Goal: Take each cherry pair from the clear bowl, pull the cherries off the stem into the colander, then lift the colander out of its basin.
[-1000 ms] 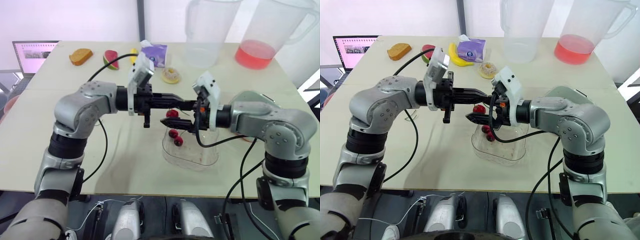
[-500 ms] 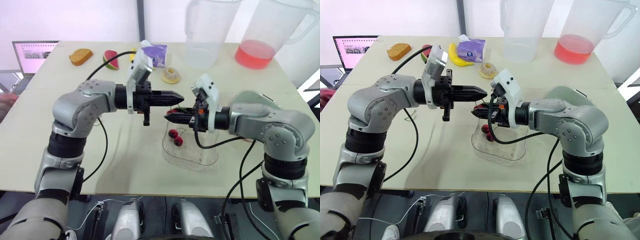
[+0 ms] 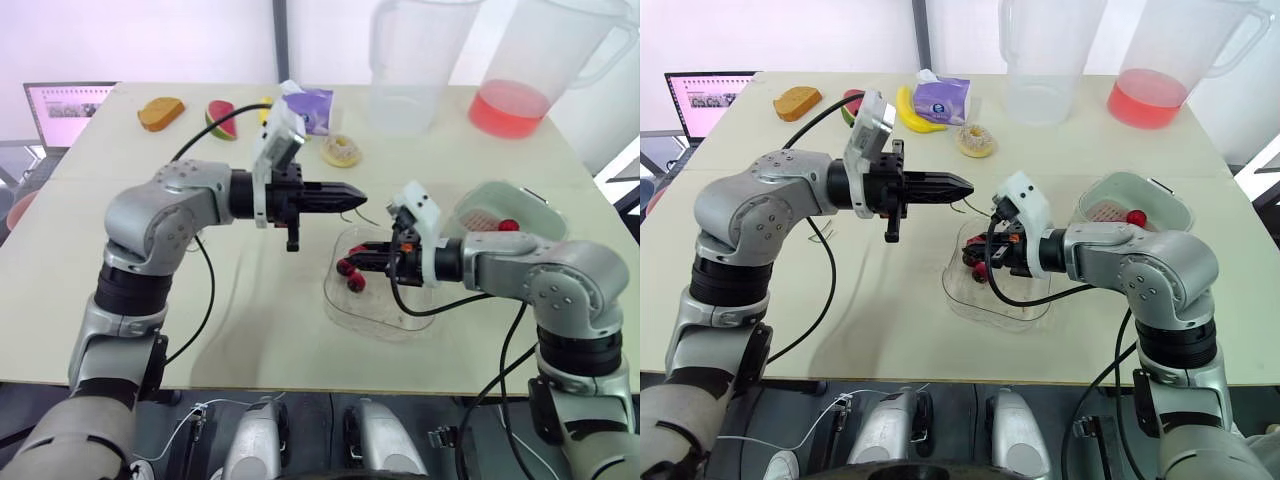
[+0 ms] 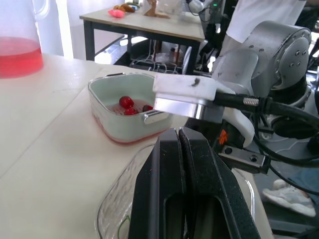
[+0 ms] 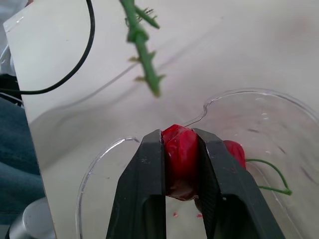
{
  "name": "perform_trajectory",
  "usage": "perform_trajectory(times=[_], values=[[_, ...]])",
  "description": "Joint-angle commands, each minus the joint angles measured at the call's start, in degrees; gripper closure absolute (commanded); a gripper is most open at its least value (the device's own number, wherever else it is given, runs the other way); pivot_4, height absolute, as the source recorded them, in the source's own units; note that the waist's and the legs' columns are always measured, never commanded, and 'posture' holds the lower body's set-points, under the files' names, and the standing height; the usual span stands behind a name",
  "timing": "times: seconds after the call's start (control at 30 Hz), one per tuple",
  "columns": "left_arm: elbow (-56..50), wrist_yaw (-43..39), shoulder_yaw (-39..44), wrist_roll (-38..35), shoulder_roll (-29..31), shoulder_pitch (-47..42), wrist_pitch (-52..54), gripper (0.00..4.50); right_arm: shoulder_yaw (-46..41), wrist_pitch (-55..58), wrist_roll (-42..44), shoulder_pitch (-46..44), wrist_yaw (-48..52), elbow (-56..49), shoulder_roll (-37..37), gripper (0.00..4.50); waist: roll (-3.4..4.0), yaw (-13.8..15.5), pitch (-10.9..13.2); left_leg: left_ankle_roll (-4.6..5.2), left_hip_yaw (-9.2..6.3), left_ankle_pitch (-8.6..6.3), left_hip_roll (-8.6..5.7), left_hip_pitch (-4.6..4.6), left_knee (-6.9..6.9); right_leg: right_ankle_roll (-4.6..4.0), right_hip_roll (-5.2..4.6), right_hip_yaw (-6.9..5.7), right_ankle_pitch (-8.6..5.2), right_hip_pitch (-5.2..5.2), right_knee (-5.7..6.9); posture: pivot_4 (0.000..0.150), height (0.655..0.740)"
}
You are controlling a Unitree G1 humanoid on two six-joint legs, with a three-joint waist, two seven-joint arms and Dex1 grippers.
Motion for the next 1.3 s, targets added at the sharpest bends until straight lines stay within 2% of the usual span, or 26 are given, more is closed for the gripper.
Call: perform_trajectory(times=[0.03,0.23,0.37,0.7,0.93,1.07,1.2,1.23,1.3], values=[[-2.02,0.31,1.60,-0.73,0.72,-0.45,0.00,4.50,-8.19,0.91,0.69,0.86,-0.46,-2.04,-4.95,4.11,-0.01,0.13,0.00,0.01,0.00,0.00,-0.02,0.00,0.00,0.00,0.00,0.00,0.00,0.00,0.00,0.150,0.7400],[-2.69,1.01,1.57,-1.08,0.84,0.04,0.39,4.50,-16.47,-1.14,-2.07,3.16,-0.84,0.03,-13.69,4.11,-0.01,-0.15,0.01,0.04,0.00,-0.02,-0.02,0.00,0.00,0.00,-0.04,0.00,0.00,0.03,-0.04,0.150,0.7400],[-3.05,1.43,1.40,-1.17,0.77,0.28,0.52,4.50,-16.44,-4.09,-8.96,3.68,-4.46,5.61,-17.52,4.11,0.00,-0.26,0.01,0.00,0.00,0.00,0.01,0.03,-0.04,0.00,0.03,0.02,0.00,0.01,-0.04,0.150,0.7400],[-3.30,1.45,0.86,-0.43,0.86,0.82,-0.20,4.50,-15.36,-7.71,-20.16,5.90,-11.31,19.99,-15.58,4.11,0.00,-0.04,0.01,-0.02,0.05,0.02,-0.03,0.02,-0.03,0.00,0.04,0.02,0.00,0.01,-0.04,0.150,0.7400],[-3.79,1.54,1.19,-0.52,1.27,1.09,0.02,4.50,-15.12,-10.61,-23.70,5.49,-11.84,24.45,-14.46,4.11,0.01,-0.13,0.01,-0.09,0.05,0.06,-0.02,0.02,-0.04,0.01,0.08,0.03,0.00,0.00,-0.04,0.150,0.7400],[-4.04,1.60,1.30,-0.59,1.48,1.20,0.11,4.50,-15.94,-10.32,-24.05,4.77,-11.68,24.69,-13.53,2.32,0.01,-0.11,0.01,-0.20,0.05,0.12,-0.02,0.02,-0.04,0.01,0.08,0.03,0.00,0.00,-0.04,0.150,0.7400],[-3.90,1.59,1.26,-0.53,1.56,1.19,-0.04,4.50,-17.62,-8.95,-23.53,3.69,-11.77,23.62,-12.81,0.18,0.02,-0.10,0.02,-0.26,0.05,0.15,-0.02,0.02,-0.04,0.01,0.08,0.03,0.00,0.00,-0.04,0.150,0.7400],[-3.94,1.58,1.28,-0.58,1.58,1.21,-0.03,4.50,-18.14,-8.43,-23.30,3.42,-11.80,23.08,-12.70,0.03,0.02,-0.09,0.02,-0.28,0.05,0.16,-0.02,0.02,-0.04,0.01,0.08,0.03,0.00,0.00,-0.04,0.150,0.7400],[-3.97,1.59,1.35,-0.65,1.66,1.27,-0.01,4.50,-19.99,-6.92,-22.18,2.59,-11.62,20.35,-12.73,0.03,0.02,0.01,0.01,-0.28,0.05,0.16,-0.03,0.02,-0.04,0.01,0.07,0.03,0.00,0.00,-0.04,0.150,0.7400]])
